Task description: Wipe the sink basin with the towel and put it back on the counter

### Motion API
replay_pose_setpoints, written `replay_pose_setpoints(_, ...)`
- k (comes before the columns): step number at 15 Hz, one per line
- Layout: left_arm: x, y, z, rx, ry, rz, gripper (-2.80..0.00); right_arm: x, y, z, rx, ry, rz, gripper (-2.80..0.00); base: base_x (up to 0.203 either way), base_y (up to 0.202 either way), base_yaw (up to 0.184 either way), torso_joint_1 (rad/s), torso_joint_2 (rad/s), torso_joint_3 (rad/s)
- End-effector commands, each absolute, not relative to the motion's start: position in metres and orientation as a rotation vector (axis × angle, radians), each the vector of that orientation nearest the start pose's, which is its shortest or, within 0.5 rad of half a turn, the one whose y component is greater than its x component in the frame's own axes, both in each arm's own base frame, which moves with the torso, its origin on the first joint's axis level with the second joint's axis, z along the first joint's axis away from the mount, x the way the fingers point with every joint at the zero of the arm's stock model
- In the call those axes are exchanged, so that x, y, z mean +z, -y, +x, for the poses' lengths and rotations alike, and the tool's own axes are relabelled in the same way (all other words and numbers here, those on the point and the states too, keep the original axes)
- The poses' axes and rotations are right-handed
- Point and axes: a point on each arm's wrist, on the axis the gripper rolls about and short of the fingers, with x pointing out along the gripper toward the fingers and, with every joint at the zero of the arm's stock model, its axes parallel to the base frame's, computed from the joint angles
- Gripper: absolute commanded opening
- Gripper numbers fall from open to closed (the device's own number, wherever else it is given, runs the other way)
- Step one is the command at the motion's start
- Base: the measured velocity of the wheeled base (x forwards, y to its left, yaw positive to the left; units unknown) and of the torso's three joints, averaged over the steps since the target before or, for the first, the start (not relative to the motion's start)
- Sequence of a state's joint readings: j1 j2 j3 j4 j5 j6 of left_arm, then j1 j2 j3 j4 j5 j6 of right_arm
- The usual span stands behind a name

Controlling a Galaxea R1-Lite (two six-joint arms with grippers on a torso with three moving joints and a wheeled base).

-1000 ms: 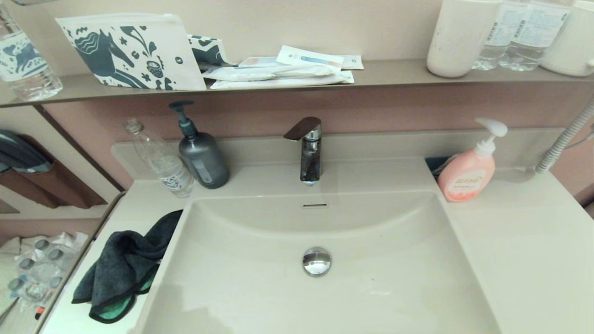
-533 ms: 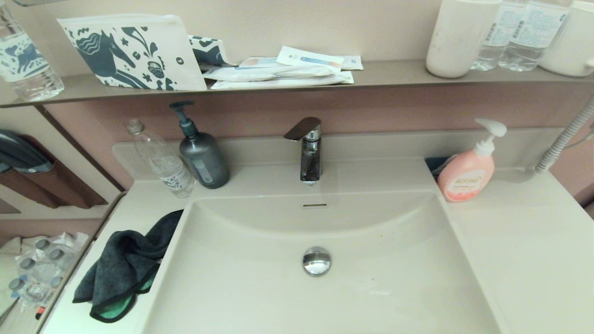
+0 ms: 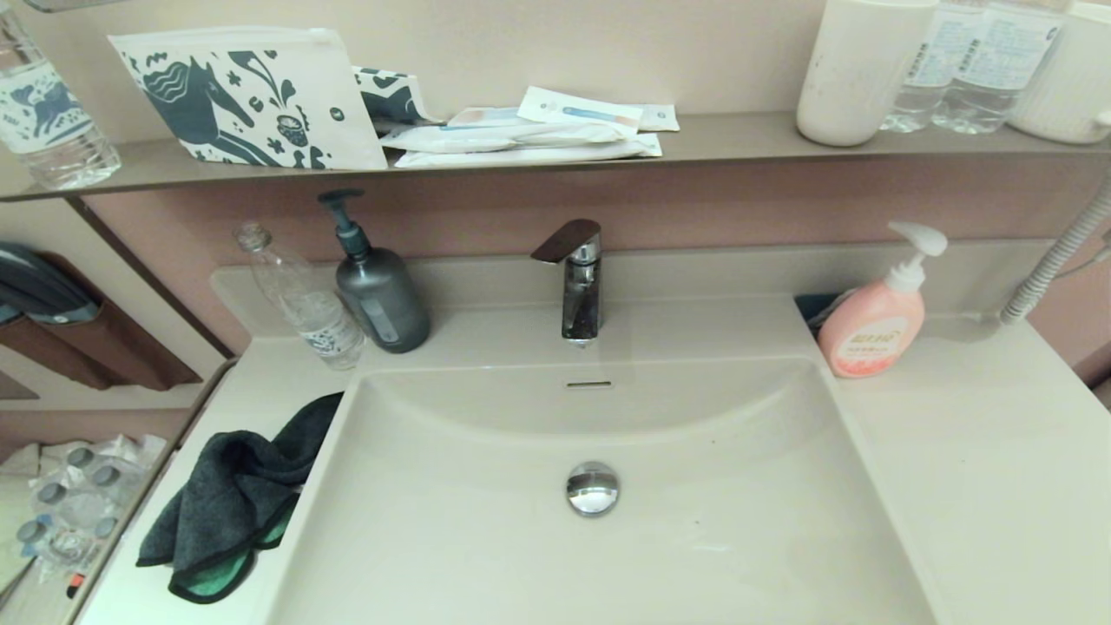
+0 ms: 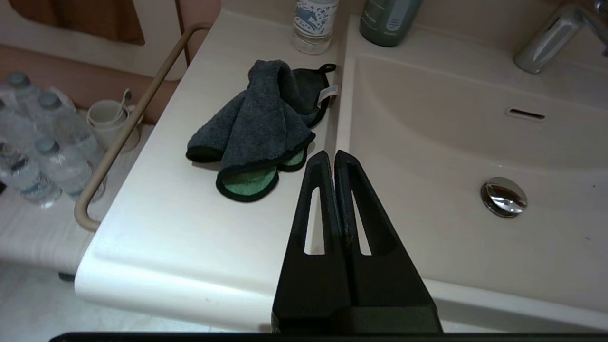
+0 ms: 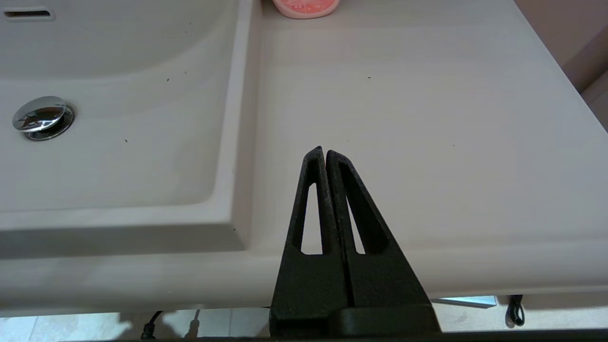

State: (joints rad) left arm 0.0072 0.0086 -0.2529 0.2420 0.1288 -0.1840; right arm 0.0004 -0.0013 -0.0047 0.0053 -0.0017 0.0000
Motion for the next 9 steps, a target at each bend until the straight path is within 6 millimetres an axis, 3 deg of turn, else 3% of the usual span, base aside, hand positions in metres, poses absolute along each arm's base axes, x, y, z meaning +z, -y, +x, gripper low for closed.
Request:
replay_pose_setpoints(1,0.104,-0.002,-0.037,0.128,0.033,-0.161,-2.8,0.076,0.0,-0.023,-0.001,-0.001,0.0,-2.8,0.0,0.0,0.0,0.0,0.0,0.0)
replay_pose_setpoints(7,0.077,0.0,-0.025,0.035,-0.028,-0.056,-2.8,0.076,0.0,-0.023,-0.001,-0.001,0.0,-2.8,0.0,0.0,0.0,0.0,0.0,0.0)
replay_pose_setpoints(9,0.076,0.0,-0.024,0.033,-0.015,-0.054,-2.8,0.076,0.0,-0.023,-0.001,-0.002,0.0,-2.8,0.0,0.0,0.0,0.0,0.0,0.0)
